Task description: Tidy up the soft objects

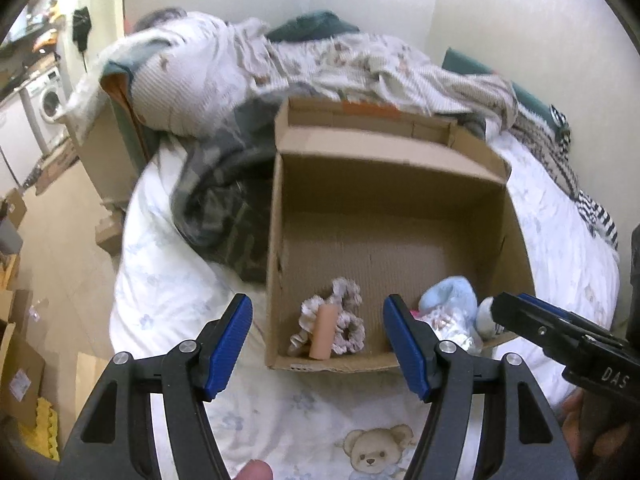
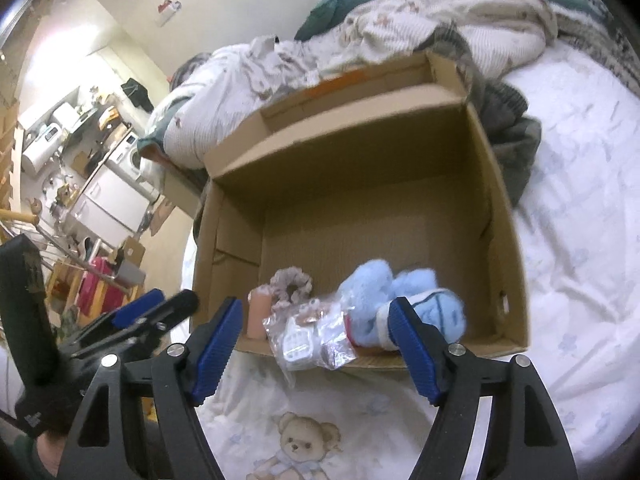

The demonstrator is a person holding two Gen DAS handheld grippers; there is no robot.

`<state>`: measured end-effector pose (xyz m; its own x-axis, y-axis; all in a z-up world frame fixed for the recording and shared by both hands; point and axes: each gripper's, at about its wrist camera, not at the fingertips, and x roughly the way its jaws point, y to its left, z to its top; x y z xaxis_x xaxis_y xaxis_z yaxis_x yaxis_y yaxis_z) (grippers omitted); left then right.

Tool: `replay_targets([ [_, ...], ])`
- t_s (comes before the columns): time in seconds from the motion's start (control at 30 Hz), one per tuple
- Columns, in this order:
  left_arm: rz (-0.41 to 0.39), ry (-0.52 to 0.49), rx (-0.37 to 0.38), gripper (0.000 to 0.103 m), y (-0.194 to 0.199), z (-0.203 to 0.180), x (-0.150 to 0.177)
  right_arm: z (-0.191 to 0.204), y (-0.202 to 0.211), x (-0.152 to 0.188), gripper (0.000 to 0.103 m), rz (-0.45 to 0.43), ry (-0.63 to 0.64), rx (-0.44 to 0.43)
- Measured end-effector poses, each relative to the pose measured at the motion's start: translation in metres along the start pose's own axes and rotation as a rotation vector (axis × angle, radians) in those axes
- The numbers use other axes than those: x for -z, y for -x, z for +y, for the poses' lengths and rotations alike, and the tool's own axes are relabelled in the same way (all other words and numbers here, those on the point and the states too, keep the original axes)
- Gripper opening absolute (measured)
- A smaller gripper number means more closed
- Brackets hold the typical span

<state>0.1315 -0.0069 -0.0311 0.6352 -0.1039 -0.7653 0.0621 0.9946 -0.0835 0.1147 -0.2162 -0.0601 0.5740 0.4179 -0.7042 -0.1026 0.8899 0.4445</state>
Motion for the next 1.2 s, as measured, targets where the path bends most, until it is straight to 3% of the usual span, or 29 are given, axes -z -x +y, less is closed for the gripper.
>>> replay_targets([
  [0.17, -0.081, 0.017, -0.099, 0.065, 0.025, 0.006, 0.003, 0.011, 0.028, 0.003, 0.080, -0.094, 0.051, 0.070],
  [0.33, -0.071, 0.034, -0.090, 0.066, 0.040, 0.015, 0.009, 0.022, 0.052, 0.007, 0.097, -0.134, 0.107, 0.105],
  [0.4, -0.073, 0.041, -0.087, 0.079, 0.049, 0.017, 0.013, 0.024, 0.062, 0.007, 0.097, -0.147, 0.107, 0.079],
  [0.53, -0.112, 0.042, -0.085, 0.090, 0.069, 0.018, 0.020, 0.024, 0.074, 0.009, 0.101, -0.154, 0.089, 0.062],
  [0.6, -0.131, 0.030, -0.096, 0.102, 0.076, 0.017, 0.024, 0.024, 0.074, 0.015, 0.103, -0.159, 0.090, 0.065],
  [0.87, -0.121, -0.022, -0.112, 0.102, 0.070, 0.009, 0.030, 0.025, 0.055, 0.024, 0.103, -0.174, 0.133, 0.152],
  [1.2, -0.109, -0.018, -0.111, 0.103, 0.066, 0.009, 0.031, 0.026, 0.048, 0.028, 0.103, -0.157, 0.137, 0.172],
])
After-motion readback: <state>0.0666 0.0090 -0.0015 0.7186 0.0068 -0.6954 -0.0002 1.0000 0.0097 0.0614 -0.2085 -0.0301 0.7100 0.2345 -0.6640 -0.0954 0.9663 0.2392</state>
